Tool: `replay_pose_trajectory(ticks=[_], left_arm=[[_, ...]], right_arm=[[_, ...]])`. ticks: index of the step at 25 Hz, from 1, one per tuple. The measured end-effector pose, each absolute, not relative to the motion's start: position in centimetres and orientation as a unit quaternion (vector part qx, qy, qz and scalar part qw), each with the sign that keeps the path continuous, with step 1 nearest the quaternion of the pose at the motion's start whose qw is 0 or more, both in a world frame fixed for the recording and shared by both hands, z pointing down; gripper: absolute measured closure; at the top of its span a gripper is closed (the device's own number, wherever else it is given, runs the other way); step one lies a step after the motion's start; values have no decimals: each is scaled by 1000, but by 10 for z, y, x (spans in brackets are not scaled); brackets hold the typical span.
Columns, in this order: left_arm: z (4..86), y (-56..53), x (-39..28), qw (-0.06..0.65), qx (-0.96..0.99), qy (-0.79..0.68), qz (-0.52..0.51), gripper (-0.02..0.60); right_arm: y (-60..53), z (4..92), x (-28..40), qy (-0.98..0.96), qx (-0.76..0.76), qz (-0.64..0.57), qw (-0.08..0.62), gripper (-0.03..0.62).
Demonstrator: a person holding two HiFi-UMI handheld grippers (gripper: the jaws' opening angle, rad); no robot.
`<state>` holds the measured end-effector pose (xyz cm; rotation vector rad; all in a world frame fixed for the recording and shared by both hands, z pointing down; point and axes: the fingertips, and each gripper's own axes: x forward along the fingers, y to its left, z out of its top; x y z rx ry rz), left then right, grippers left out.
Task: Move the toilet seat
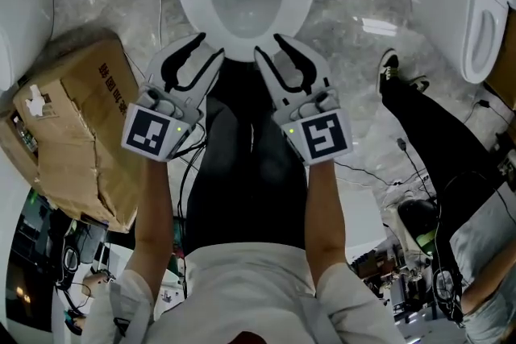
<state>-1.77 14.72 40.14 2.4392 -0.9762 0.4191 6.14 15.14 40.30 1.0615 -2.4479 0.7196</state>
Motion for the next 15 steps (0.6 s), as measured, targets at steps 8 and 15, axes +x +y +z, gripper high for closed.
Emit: replay_pose_trajectory(ticks=[8,15], left_arm=[[478,154,-22,281,868,-370,177,393],[528,163,-26,305,852,-378,197,336]], right_arm=[[156,485,77,-845,399,288,211,413],[161,532,89,-819,417,314,239,367]])
